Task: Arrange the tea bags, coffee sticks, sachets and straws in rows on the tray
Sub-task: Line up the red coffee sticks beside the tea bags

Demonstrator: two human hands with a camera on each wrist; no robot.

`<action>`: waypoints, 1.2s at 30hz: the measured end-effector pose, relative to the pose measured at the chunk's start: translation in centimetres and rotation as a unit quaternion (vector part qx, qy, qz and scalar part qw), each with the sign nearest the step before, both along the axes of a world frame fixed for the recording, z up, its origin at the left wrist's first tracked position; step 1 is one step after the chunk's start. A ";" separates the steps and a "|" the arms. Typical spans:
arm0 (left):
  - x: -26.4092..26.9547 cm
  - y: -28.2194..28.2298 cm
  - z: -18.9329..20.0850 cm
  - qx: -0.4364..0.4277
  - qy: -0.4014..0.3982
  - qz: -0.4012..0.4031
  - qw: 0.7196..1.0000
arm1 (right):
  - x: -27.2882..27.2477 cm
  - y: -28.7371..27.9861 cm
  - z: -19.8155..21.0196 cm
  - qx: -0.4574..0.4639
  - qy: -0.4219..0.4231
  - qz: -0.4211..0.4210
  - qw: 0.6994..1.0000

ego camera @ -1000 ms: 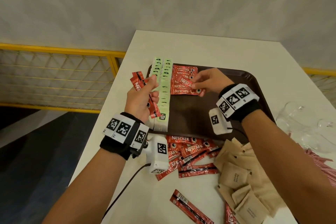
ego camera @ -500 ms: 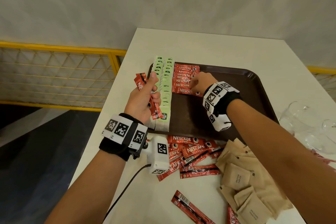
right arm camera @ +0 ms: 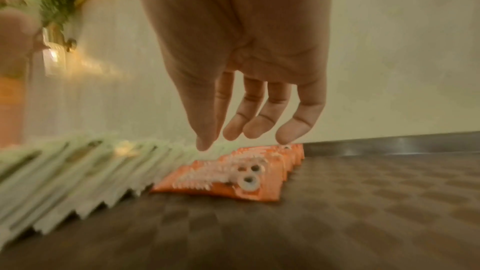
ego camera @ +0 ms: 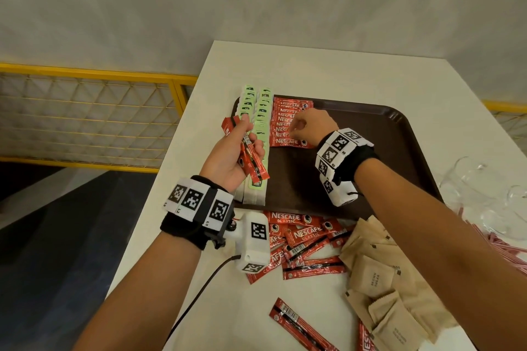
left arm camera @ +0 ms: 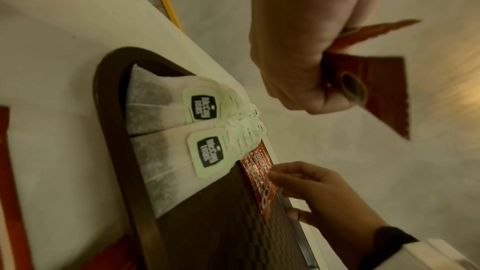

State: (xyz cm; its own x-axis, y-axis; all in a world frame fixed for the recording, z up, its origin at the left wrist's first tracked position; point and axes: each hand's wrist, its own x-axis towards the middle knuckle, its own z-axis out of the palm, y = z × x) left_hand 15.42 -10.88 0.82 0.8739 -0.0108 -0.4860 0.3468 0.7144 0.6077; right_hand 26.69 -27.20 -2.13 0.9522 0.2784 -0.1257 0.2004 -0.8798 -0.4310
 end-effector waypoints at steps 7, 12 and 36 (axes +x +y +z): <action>0.0 -0.7 0.4 0.027 -0.037 0.025 0.999 | -6.2 2.0 5.3 0.242 0.138 0.109 0.954; -0.4 -1.0 0.6 0.048 -0.075 0.020 0.996 | -8.1 2.5 5.2 0.298 0.180 0.137 0.927; -1.3 0.3 0.2 0.111 -0.082 -0.019 0.990 | -9.0 -0.7 4.3 0.367 0.037 0.061 0.927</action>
State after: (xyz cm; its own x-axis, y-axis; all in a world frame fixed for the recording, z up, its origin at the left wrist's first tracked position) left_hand 14.07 -10.56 0.98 0.9425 0.0458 -0.3310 0.2539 0.5457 0.7986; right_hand 17.71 -27.86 2.18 0.9047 0.4189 0.0773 0.2252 -0.3164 -0.9215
